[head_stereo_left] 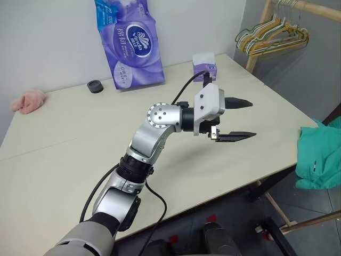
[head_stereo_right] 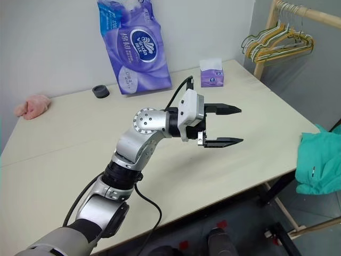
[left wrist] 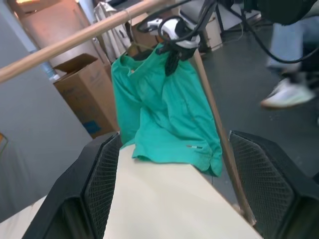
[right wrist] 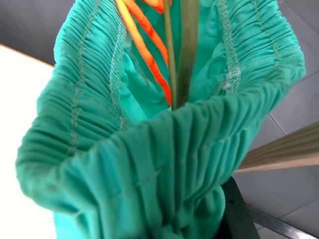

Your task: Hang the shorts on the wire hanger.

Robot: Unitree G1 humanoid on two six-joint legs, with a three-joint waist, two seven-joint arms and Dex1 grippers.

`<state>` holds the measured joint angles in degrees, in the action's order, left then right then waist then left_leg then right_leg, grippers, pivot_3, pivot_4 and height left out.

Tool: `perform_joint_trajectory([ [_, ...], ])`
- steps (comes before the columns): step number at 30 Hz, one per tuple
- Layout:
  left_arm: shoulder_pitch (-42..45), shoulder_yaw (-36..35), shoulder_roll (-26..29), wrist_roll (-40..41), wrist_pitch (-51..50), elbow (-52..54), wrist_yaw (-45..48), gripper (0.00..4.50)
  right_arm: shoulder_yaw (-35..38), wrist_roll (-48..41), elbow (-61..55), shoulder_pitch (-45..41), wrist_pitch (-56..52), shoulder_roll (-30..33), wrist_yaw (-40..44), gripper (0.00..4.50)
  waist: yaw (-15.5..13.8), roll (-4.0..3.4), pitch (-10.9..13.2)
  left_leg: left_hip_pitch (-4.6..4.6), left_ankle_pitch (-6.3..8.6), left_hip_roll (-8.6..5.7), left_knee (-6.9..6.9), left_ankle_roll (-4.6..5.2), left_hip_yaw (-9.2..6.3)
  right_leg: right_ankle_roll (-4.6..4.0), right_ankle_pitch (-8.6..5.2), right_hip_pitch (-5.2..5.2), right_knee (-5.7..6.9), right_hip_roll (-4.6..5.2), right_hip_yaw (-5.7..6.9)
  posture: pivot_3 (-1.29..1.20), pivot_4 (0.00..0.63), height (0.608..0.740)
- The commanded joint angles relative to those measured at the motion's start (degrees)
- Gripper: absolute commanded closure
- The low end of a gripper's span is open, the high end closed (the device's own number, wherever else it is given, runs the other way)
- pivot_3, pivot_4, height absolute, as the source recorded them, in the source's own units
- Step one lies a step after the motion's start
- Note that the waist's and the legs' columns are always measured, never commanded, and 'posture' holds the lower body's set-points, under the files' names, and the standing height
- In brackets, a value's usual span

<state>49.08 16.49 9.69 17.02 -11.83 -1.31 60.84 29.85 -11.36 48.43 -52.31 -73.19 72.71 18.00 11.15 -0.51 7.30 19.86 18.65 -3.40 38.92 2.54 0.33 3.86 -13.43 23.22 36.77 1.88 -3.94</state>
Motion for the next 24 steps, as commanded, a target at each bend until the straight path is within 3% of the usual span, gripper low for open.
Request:
perform_joint_trajectory([
  [1,1.44,-1.60,-0.50,1.84,0.55,1.54,0.04,0.79,0.39,-0.90,-3.58,-0.30,0.06,1.80,0.54,3.85,0.04,-0.02,0.11,0.00,0.01,0.00,0.00,0.00,0.01,0.01,-0.01,0.01,0.00,0.01,-0.01,-0.28,0.146,0.740],
  [6,1.62,-1.59,-0.97,2.08,0.54,1.26,-0.58,0.79,3.07,-1.47,-7.16,0.58,-1.86,1.09,-0.65,2.31,0.18,0.01,0.16,-0.01,0.01,0.00,0.00,0.00,0.04,0.02,-0.01,0.03,0.02,0.03,-0.04,-0.29,0.139,0.740],
  [13,1.33,-1.66,-1.38,1.98,0.63,1.42,-1.21,0.79,8.78,-0.52,-25.38,2.70,-6.73,-2.64,-6.10,0.04,0.27,-0.01,0.15,-0.01,0.01,0.01,0.01,0.00,0.06,0.07,0.00,0.06,0.07,0.07,-0.08,-0.29,0.127,0.740],
  [18,1.06,-2.19,-1.17,1.67,1.28,0.89,-1.88,0.79,8.92,0.22,-43.76,7.60,-6.37,-5.93,-7.74,0.04,0.23,-0.06,0.12,0.02,0.01,0.02,0.01,-0.01,0.03,0.13,-0.01,0.10,0.07,0.13,-0.07,-0.28,0.107,0.740],
  [24,-0.65,-4.87,-0.29,1.52,0.24,1.44,-5.98,0.79,3.80,0.17,-60.34,15.37,9.61,-9.99,-5.22,0.04,0.19,-0.14,0.01,0.02,0.01,0.03,0.06,-0.04,0.08,0.25,0.05,0.13,0.08,0.19,-0.12,-0.24,0.083,0.740],
])
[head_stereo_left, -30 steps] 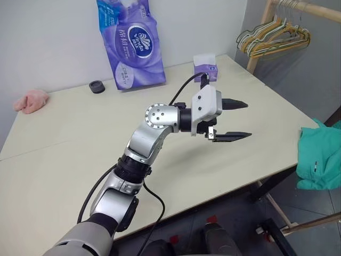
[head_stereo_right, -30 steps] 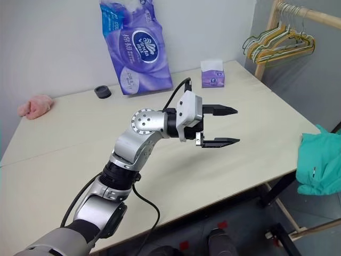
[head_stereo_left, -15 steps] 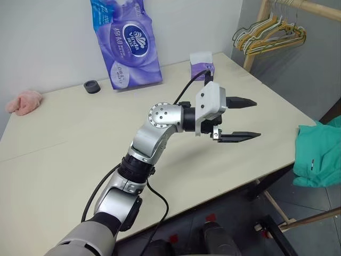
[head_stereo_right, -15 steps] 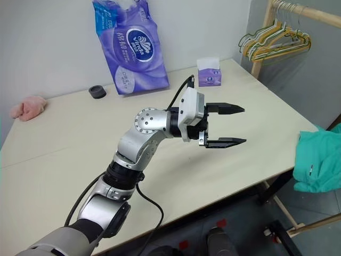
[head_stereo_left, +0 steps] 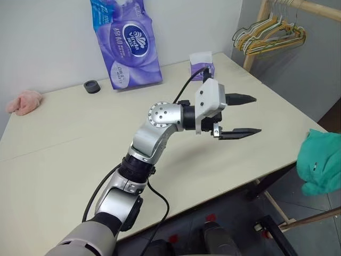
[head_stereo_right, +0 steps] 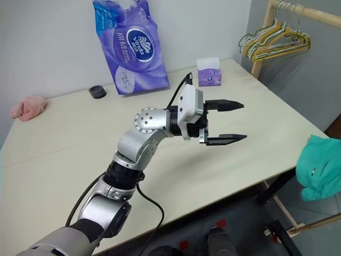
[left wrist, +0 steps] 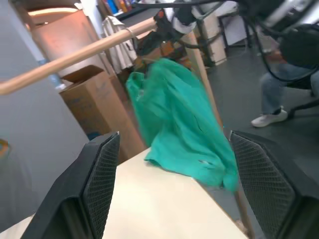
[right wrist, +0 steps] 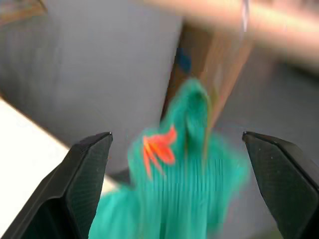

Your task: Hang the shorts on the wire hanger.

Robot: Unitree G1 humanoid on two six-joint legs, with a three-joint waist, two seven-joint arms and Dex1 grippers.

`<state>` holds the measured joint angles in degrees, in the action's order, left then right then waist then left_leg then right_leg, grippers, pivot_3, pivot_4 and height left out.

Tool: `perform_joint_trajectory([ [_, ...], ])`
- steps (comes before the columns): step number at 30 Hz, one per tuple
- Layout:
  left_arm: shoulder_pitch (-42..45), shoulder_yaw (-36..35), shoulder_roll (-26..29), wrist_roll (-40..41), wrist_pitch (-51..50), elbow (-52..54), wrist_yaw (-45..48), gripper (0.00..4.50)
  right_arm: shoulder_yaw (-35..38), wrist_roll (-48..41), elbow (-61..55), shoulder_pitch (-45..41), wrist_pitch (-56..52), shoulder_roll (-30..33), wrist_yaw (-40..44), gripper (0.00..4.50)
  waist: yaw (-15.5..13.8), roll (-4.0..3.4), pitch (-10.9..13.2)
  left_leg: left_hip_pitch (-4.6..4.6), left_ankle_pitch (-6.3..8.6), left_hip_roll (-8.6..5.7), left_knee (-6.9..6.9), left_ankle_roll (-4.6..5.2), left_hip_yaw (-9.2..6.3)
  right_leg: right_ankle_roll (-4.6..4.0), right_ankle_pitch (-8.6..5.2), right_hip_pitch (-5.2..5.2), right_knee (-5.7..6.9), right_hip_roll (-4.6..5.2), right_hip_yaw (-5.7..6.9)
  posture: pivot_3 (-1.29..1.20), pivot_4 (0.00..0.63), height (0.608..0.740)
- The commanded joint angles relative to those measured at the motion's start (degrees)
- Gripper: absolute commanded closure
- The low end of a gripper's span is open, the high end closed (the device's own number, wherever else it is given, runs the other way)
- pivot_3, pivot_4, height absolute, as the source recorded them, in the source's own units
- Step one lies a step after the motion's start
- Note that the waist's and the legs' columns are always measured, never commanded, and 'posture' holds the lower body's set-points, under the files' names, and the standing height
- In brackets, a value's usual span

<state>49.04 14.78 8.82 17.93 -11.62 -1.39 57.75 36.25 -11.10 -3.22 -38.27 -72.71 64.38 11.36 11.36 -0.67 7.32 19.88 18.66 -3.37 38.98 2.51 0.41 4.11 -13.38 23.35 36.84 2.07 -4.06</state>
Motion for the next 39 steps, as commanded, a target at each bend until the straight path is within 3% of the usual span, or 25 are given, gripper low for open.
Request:
perform_joint_trajectory([
  [1,-1.05,-3.85,0.79,0.80,-0.61,1.91,-3.90,0.79,-3.94,-0.36,-11.07,2.27,12.23,-2.83,2.17,0.04,0.03,0.05,-0.08,0.00,0.00,0.00,0.01,0.00,0.00,0.01,0.00,0.00,0.01,0.00,0.01,-0.24,0.083,0.740],
  [6,-3.31,-8.09,1.91,0.41,-3.81,4.58,-11.01,0.79,-10.46,-0.39,-18.44,7.83,24.49,-11.39,4.38,0.04,-0.73,0.07,-0.28,-0.04,-0.07,0.06,0.04,-0.11,-0.14,0.08,0.06,0.00,0.11,-0.03,0.09,-0.14,0.067,0.740],
  [11,-9.28,-12.13,4.83,-4.92,-7.38,9.36,-23.22,0.79,-19.86,-1.14,-23.60,15.36,37.63,-26.55,4.63,0.04,-2.86,0.66,-0.75,-0.10,-0.20,0.20,0.04,-0.36,-0.32,0.02,0.12,0.06,0.10,-0.13,0.19,-0.05,0.052,0.740],
  [13,-13.08,-14.82,5.17,-9.85,-9.93,10.05,-32.77,0.79,-23.02,-1.62,-22.90,16.83,41.46,-33.73,3.28,0.04,-4.40,0.68,-0.77,-0.01,-0.24,0.13,0.06,-0.43,-0.33,-0.41,0.39,0.20,0.14,-0.04,0.21,-0.02,0.047,0.740],
  [16,-19.53,-18.38,4.60,-14.66,-12.34,11.80,-43.37,0.79,-28.22,0.24,-20.60,19.36,47.79,-37.96,5.54,0.04,-7.28,0.74,-0.85,0.11,-0.26,0.09,0.04,-0.48,-0.36,-0.60,0.55,0.42,0.18,0.01,0.29,0.04,0.047,0.740],
  [18,-25.86,-21.55,3.80,-20.70,-11.62,12.48,-53.32,0.79,-32.26,0.94,-16.99,21.15,51.99,-41.44,6.41,0.04,-9.25,1.17,-1.24,0.35,-0.31,0.07,0.04,-0.56,-0.37,-0.64,0.57,0.73,0.24,0.02,0.31,0.06,0.049,0.740],
  [23,-33.71,-28.16,1.83,-24.42,-10.94,13.17,-64.62,0.79,-37.53,2.74,-7.15,22.05,58.88,-47.34,7.12,0.04,-12.88,1.84,-1.66,1.00,-0.40,0.01,0.03,-0.77,-0.73,-0.90,0.64,1.18,0.07,0.12,0.70,0.11,0.055,0.740],
  [31,-39.91,-31.03,1.95,-24.43,-8.70,13.95,-66.90,0.79,-41.73,5.44,6.63,16.31,65.91,-54.51,7.32,0.04,-15.73,1.86,-1.68,0.95,-0.65,-0.04,0.03,-1.19,-1.76,-1.35,0.75,0.85,0.07,0.18,1.78,0.21,0.073,0.740],
  [39,-39.25,-29.15,2.56,-20.97,-7.63,12.37,-61.98,0.79,-41.87,6.31,8.66,16.32,67.84,-55.03,7.98,0.04,-16.06,1.86,-1.68,0.95,-0.96,0.05,-0.03,-1.57,-2.57,-1.77,0.79,0.72,0.28,0.02,2.36,0.22,0.078,0.740],
])
